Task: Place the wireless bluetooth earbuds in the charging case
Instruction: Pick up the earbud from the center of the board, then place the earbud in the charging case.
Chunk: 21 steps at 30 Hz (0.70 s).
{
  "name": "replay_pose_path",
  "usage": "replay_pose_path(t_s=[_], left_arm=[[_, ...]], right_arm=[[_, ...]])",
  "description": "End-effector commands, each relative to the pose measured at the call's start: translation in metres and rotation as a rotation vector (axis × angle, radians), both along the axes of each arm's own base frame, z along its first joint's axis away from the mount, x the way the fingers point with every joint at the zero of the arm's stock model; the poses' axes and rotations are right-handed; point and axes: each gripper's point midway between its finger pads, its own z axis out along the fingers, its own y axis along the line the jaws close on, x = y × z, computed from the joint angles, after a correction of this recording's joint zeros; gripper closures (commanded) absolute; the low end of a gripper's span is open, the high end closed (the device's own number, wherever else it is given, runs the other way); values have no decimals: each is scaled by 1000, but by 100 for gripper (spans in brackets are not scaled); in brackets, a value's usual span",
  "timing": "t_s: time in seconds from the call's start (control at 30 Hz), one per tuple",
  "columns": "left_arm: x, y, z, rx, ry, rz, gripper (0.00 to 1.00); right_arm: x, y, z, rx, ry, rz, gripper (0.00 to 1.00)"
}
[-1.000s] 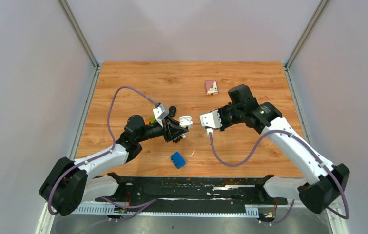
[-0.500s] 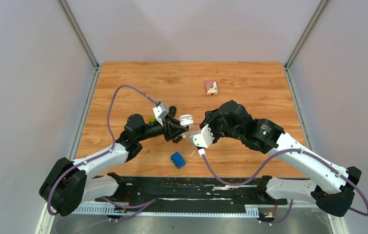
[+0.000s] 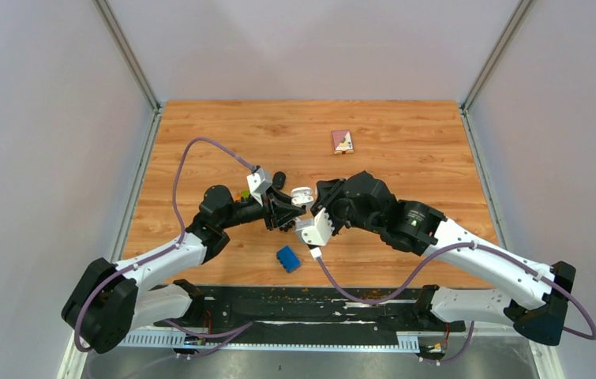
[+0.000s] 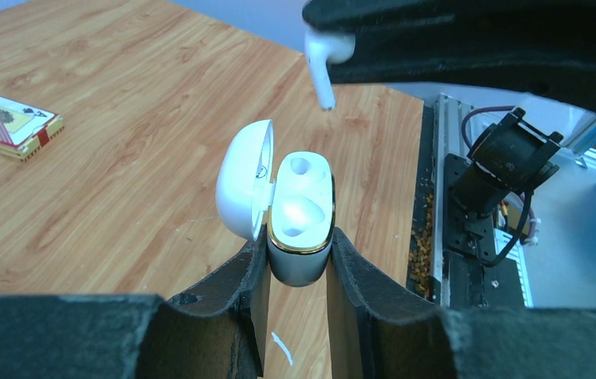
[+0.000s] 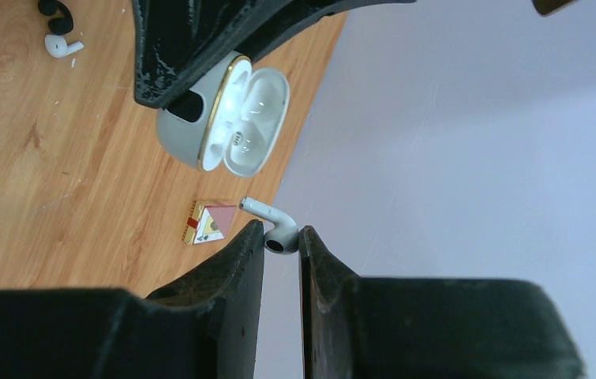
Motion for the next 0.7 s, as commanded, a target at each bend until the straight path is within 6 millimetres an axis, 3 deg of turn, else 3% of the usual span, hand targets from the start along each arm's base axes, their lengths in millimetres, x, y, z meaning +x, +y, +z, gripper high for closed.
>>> replay_pose_path(t_s=[0.0,0.1,0.3,0.67], left_arm=[[-6,-1,37,-66,-105,-24,99],[-6,0,39,-66,-115,-22,99],[-7,0,40,-65,-123,-19,99],[-10,-1,41,-68,-121,-37,99]], right_arm=[[-15,8,23,119,-96,111,89],[-29,10,21,139,-148,208,90],[-37,14,22,139,-222,287,89],[-23,20,24,119,-326,259,89]])
